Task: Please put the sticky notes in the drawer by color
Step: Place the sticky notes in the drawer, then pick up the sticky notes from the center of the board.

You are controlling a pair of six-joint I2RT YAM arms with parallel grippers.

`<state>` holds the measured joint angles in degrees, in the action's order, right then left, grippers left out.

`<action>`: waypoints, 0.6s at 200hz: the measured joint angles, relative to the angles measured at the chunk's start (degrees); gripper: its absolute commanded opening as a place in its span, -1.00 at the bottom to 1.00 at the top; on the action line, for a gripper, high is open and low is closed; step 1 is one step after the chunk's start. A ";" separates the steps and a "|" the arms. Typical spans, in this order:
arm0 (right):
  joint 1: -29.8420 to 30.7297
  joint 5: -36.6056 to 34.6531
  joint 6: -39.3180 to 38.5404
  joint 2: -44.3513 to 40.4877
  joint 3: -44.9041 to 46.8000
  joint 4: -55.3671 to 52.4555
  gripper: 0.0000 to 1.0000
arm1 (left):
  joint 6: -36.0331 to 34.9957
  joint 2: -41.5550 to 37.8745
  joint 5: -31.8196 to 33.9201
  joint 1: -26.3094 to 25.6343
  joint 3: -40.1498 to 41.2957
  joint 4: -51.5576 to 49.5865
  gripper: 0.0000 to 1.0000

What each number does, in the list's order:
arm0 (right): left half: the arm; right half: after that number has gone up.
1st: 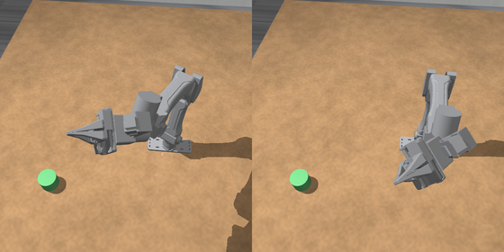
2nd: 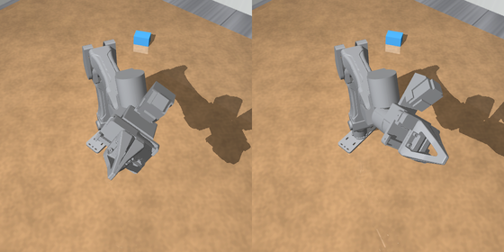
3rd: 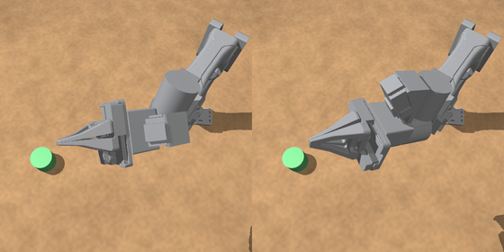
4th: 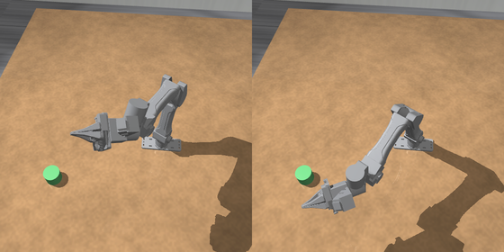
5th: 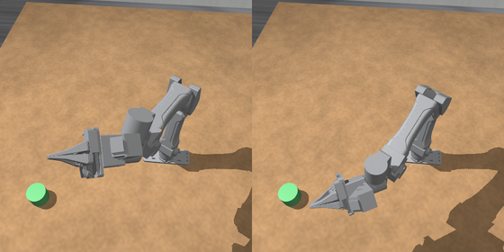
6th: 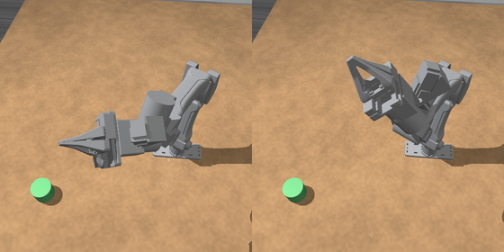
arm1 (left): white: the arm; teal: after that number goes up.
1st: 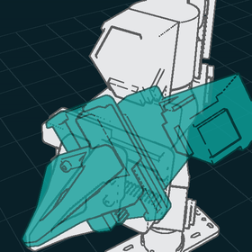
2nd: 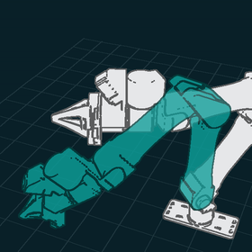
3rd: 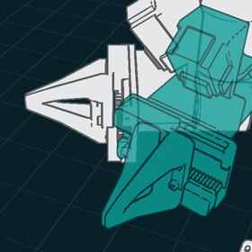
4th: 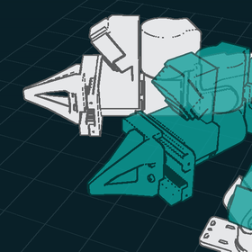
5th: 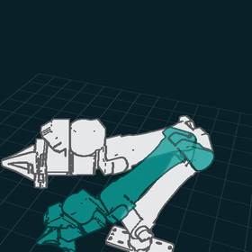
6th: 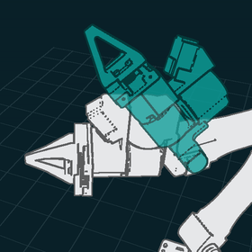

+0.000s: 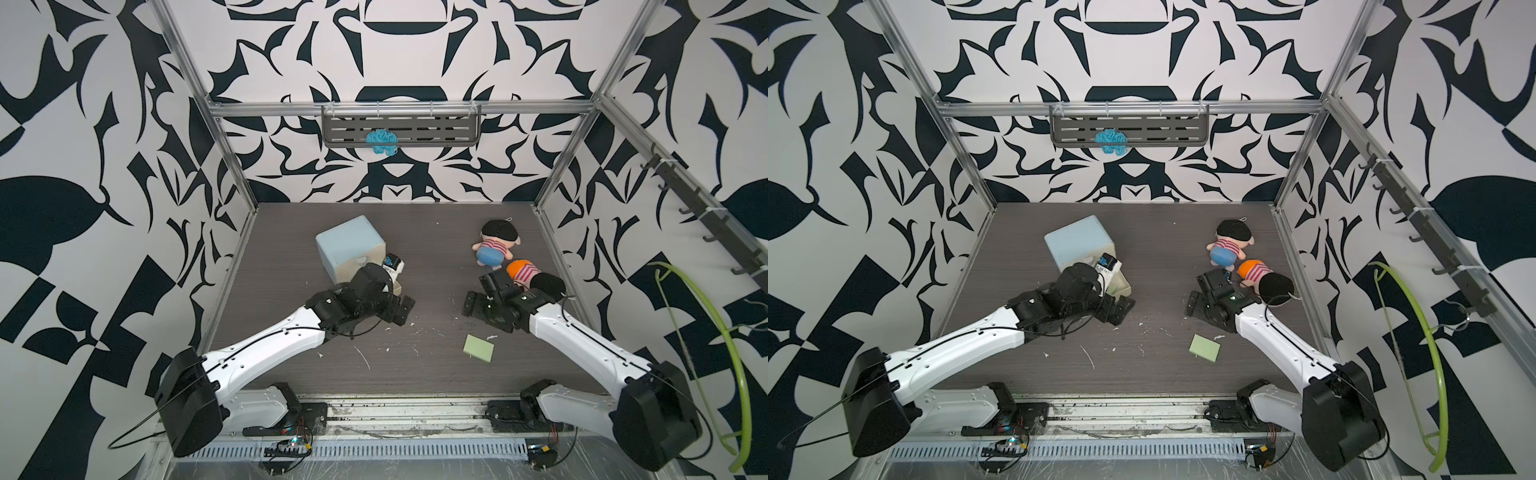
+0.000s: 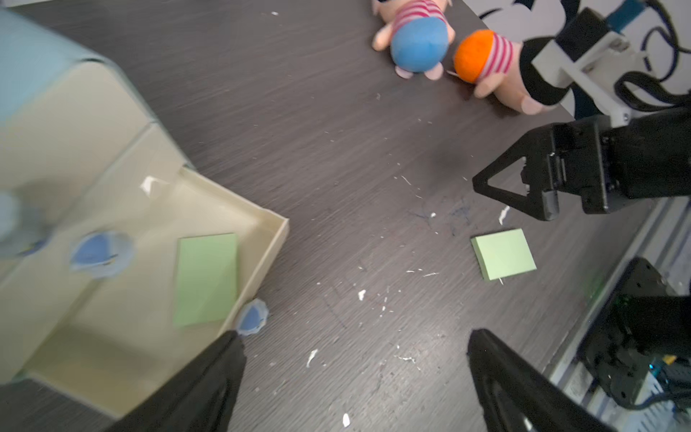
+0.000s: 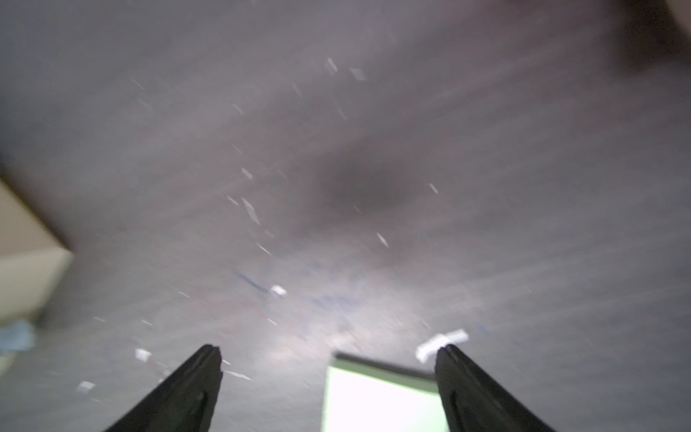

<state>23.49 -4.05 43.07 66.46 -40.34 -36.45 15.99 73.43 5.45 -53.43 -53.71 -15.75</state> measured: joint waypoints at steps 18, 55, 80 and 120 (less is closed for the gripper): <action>-0.31 2.10 -2.05 0.31 1.90 -1.60 0.92 | -0.66 4.02 -1.77 -1.73 -0.39 1.95 0.99; -0.42 7.10 -4.98 2.54 4.22 -2.32 0.89 | -1.05 6.91 -3.19 -1.99 -1.05 3.13 0.99; -0.42 10.05 -6.08 -0.09 6.97 -2.40 0.89 | -0.94 6.43 -2.67 -1.99 -1.49 3.56 0.99; -0.37 15.93 -6.64 -3.80 10.64 -2.45 0.89 | -0.09 4.11 -0.96 -1.99 -1.03 3.82 0.99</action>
<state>23.11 11.88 36.42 62.65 -29.69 -38.89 15.90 77.54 4.49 -55.42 -54.74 -11.92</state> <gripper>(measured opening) 0.946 0.994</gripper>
